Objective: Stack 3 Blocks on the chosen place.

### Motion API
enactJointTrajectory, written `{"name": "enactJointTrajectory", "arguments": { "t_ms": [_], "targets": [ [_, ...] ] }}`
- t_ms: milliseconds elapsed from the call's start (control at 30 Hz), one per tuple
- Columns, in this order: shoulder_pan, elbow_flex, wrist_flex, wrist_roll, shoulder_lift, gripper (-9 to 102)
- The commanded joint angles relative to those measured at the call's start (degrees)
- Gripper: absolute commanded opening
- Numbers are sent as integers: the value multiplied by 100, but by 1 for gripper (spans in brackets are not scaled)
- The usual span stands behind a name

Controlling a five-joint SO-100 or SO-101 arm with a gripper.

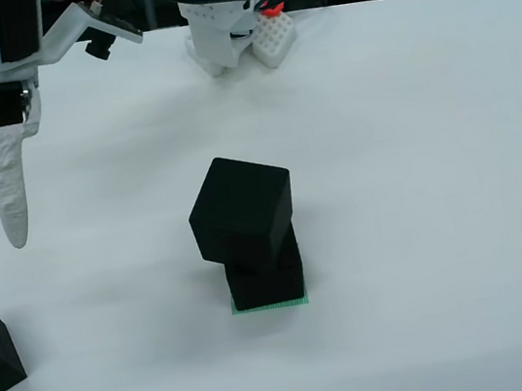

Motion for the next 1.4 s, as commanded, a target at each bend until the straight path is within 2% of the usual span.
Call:
{"name": "enactJointTrajectory", "arguments": {
  "t_ms": [0,400,733,1033,1367],
  "targets": [
    [-18,-809,62,-26,-404,35],
    [-237,-2505,18,-141,-2065,35],
    [255,-2839,-624,-448,-2663,35],
    [448,-3691,-633,-659,-3445,35],
    [88,-4438,-369,-624,-3938,35]
  ]
}}
